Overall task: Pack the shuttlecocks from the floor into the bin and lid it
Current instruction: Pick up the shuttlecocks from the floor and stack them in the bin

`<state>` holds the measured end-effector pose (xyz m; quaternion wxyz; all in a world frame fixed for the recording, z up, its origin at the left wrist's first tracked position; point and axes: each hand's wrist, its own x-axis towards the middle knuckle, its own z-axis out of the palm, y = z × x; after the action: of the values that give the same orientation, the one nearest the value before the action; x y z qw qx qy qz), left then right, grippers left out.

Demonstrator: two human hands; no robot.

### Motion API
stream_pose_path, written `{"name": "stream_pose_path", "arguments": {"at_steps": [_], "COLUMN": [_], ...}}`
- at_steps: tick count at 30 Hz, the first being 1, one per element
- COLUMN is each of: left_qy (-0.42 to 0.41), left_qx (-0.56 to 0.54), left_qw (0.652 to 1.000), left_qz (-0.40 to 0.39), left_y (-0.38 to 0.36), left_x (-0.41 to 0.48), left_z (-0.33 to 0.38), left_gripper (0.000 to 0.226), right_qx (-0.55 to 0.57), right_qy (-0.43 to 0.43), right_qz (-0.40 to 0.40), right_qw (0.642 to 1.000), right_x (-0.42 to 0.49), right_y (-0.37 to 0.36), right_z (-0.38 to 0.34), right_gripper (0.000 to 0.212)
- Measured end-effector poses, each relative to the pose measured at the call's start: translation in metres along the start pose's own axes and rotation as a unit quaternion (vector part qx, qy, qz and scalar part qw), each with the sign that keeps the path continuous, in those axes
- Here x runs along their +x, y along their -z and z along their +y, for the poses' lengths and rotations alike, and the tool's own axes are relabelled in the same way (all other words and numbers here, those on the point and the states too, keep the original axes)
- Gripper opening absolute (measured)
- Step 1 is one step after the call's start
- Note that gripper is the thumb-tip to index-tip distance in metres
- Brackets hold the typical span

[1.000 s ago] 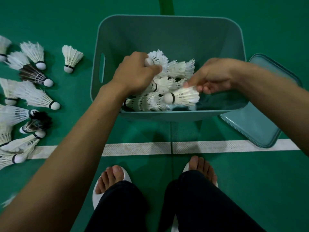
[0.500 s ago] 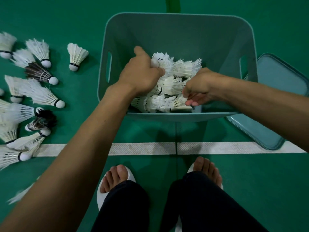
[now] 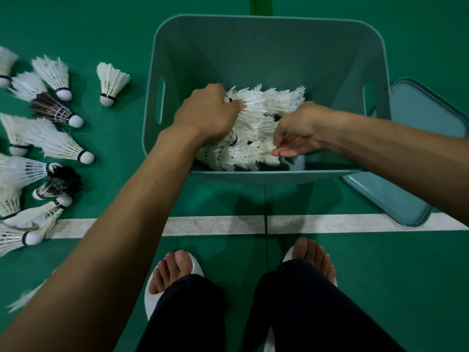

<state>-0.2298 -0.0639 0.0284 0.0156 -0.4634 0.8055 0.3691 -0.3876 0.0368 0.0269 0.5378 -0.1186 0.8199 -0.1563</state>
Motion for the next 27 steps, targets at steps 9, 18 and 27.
{"name": "stream_pose_path", "arguments": {"at_steps": [9, 18, 27], "left_qy": [0.068, 0.044, -0.001], "left_qx": [-0.148, -0.261, -0.182], "left_qw": [0.987, 0.959, 0.97], "left_qz": [-0.019, -0.105, -0.162], "left_y": [0.002, 0.007, 0.004], "left_x": [0.004, -0.005, -0.011], "left_z": [0.004, 0.014, 0.017], "left_gripper": [0.036, 0.032, 0.04], "right_qx": [-0.053, -0.019, -0.025], "right_qy": [0.004, 0.152, 0.149], "right_qz": [-0.072, 0.041, 0.017], "right_qw": [0.996, 0.987, 0.988], "right_x": [0.006, -0.036, -0.044], "right_y": [0.003, 0.059, 0.053], "right_z": [-0.001, -0.02, -0.01], "right_gripper": [0.005, 0.033, 0.014]}}
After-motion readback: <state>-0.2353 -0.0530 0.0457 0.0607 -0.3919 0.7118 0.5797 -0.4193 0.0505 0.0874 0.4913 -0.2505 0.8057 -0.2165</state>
